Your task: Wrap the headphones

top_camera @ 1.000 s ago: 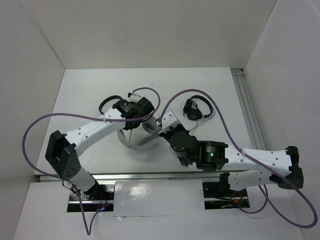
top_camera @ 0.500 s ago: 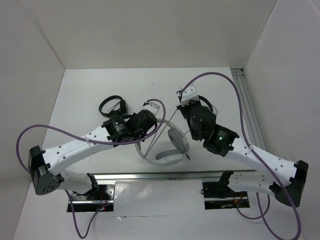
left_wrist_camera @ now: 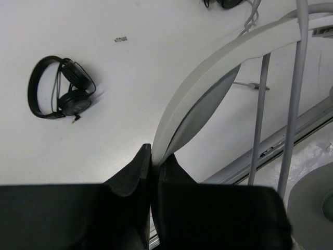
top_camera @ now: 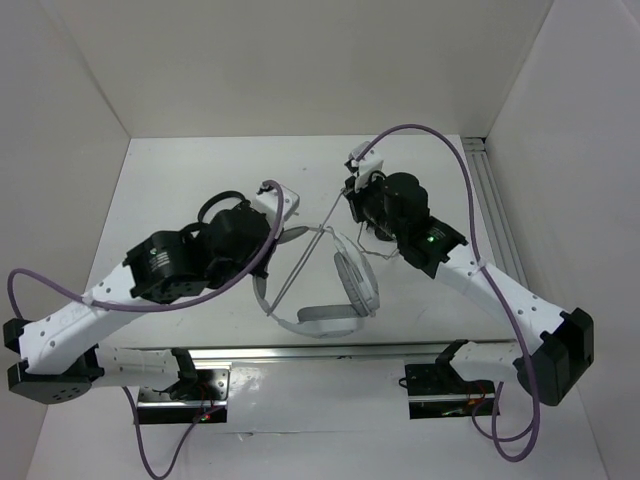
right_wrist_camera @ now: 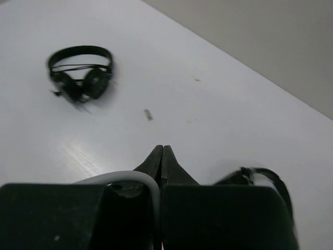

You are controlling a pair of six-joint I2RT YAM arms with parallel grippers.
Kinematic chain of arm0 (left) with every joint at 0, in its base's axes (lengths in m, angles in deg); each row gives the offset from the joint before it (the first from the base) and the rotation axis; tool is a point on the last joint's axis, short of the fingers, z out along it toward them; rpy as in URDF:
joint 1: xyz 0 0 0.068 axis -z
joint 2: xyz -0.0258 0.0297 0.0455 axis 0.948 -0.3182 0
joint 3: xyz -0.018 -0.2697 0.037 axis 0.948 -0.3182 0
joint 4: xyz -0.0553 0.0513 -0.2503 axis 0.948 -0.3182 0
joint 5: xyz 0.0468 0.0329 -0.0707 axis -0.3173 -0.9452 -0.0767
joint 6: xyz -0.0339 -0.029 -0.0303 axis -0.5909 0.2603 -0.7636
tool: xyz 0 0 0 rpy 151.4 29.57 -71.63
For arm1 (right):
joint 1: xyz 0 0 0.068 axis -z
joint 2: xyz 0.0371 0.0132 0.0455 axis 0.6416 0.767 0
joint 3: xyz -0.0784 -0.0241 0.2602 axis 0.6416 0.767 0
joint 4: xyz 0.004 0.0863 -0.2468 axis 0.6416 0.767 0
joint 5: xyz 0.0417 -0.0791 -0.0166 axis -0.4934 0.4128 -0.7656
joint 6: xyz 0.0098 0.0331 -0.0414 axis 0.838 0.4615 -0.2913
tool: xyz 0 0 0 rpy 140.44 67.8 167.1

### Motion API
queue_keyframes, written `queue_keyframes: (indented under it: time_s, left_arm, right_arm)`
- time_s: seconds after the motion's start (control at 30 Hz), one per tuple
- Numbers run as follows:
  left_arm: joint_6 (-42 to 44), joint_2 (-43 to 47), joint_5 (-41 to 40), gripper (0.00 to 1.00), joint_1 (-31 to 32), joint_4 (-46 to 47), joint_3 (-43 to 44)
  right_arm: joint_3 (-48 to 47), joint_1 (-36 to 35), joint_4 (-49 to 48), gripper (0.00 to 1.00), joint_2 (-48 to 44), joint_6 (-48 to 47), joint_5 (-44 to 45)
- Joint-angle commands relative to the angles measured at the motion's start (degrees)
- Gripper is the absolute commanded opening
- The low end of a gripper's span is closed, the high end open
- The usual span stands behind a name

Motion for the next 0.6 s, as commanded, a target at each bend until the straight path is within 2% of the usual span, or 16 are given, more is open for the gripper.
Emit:
queue_keyframes:
  time_s: [0.0,0.07,0.2,0.27,0.37,0.4,0.5,0.57]
  left_arm:
    - [1.3,1.7,-1.1,0.0,0.7,-2.4,7.8]
    - [1.8,0.9,-4.4,0.0,0.7,-3.2,12.2]
    - [1.7,-1.9,-10.3,0.0,0.7,-3.2,18.7]
    - [0.3,-3.0,-11.9,0.0,0.7,-3.2,22.7]
    - [-2.9,-5.3,-15.6,0.0,0.7,-2.7,28.2]
    - [-3.5,-5.8,-17.7,0.0,0.7,-2.7,29.8]
    - [-8.4,-8.5,-21.6,0.0,0.7,-5.4,37.5]
    - [-11.6,-9.2,-23.2,0.0,0.7,-6.3,40.4]
  right_arm:
    - [0.2,2.8,-8.9,0.03,0.8,5.3,-16.7]
    - [0.2,3.6,-11.1,0.04,3.0,7.5,-26.1]
    - [3.1,3.0,-19.6,0.1,7.4,14.9,-34.6]
    - [5.1,2.1,-24.1,0.12,9.9,17.3,-34.6]
    - [10.4,1.5,-36.1,0.19,13.8,23.7,-37.2]
    - [12.3,1.5,-41.7,0.26,15.2,25.3,-40.0]
    - [14.5,0.1,-50.4,0.35,20.4,31.0,-42.0]
    - [14.5,-2.0,-52.2,0.35,23.7,31.1,-42.0]
